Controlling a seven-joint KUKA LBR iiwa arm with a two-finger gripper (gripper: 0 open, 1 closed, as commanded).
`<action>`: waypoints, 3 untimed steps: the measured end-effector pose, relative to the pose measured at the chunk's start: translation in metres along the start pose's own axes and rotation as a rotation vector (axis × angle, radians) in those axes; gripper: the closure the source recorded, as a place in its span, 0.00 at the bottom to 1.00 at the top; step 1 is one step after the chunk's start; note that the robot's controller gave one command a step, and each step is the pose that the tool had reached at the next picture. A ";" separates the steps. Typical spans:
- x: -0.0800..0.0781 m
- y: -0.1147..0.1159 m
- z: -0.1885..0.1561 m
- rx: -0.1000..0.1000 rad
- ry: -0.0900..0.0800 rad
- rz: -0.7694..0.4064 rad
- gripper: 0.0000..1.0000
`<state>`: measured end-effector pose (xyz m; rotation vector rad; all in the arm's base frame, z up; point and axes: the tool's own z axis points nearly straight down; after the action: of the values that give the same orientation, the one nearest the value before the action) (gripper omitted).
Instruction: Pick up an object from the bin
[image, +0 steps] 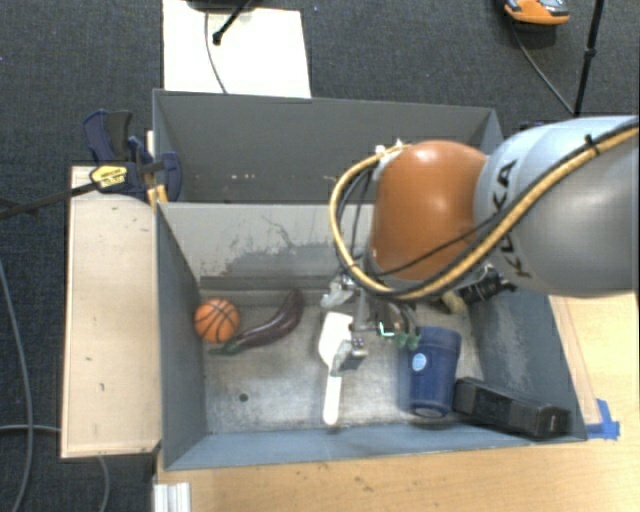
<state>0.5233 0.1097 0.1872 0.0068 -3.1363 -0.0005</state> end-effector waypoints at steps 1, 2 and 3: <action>-0.002 -0.001 -0.004 -0.001 -0.008 0.003 0.00; -0.042 -0.002 0.043 -0.004 -0.019 0.049 0.00; -0.068 -0.005 0.093 0.000 -0.005 0.089 0.00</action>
Offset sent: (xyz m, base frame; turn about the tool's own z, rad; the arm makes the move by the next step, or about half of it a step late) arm 0.0682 -0.0049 -0.0903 0.0921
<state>0.5913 0.1045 0.0935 -0.1333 -3.1385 -0.0005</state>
